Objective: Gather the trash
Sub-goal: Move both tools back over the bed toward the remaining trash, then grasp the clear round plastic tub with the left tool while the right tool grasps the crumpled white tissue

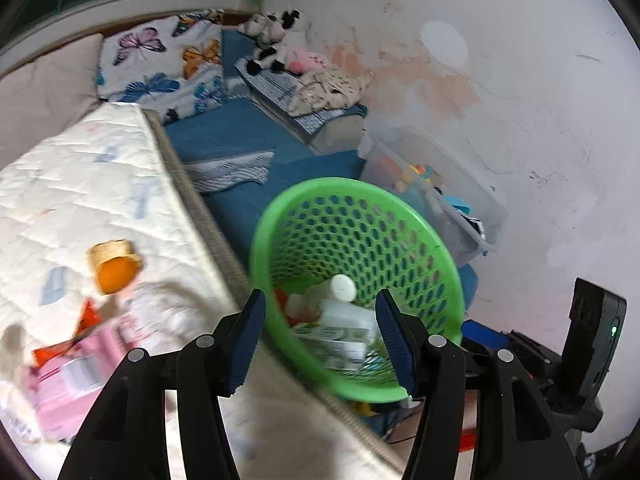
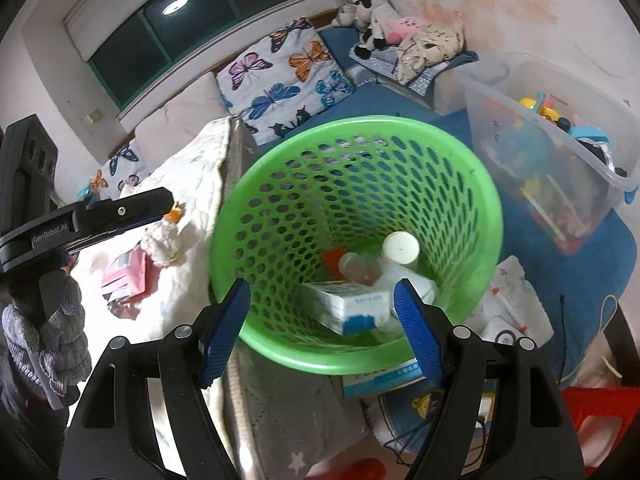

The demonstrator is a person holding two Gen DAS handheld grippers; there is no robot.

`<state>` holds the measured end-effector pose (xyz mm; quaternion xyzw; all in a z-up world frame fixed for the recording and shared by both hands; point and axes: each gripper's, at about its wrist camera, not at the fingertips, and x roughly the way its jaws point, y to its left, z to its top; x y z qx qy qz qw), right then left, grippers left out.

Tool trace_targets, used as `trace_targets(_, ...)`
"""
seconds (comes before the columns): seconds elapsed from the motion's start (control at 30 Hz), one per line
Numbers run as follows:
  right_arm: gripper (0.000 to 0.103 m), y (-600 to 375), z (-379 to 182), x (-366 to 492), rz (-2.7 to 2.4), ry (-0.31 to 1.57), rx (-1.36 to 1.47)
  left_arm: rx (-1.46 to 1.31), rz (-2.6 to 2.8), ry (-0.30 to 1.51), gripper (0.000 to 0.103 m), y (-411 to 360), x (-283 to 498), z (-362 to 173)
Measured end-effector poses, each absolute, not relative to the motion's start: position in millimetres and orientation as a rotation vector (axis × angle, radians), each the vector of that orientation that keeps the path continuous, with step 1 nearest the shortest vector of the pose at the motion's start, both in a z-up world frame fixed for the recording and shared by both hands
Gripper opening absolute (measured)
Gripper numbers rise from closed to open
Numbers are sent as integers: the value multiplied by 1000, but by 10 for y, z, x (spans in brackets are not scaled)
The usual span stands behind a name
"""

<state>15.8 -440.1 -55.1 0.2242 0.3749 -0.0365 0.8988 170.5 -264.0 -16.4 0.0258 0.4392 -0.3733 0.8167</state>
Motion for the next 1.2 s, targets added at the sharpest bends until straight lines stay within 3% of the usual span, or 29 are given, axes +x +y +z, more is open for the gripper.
trace_targets(0.57,78,-3685,-474,383,60,798,421,0,-587,874,55,-1281,1607,-110)
trace_targets(1.2,81,-3150,-445,610,162,819,373,-101,-333,898,60,-99,1623,-478)
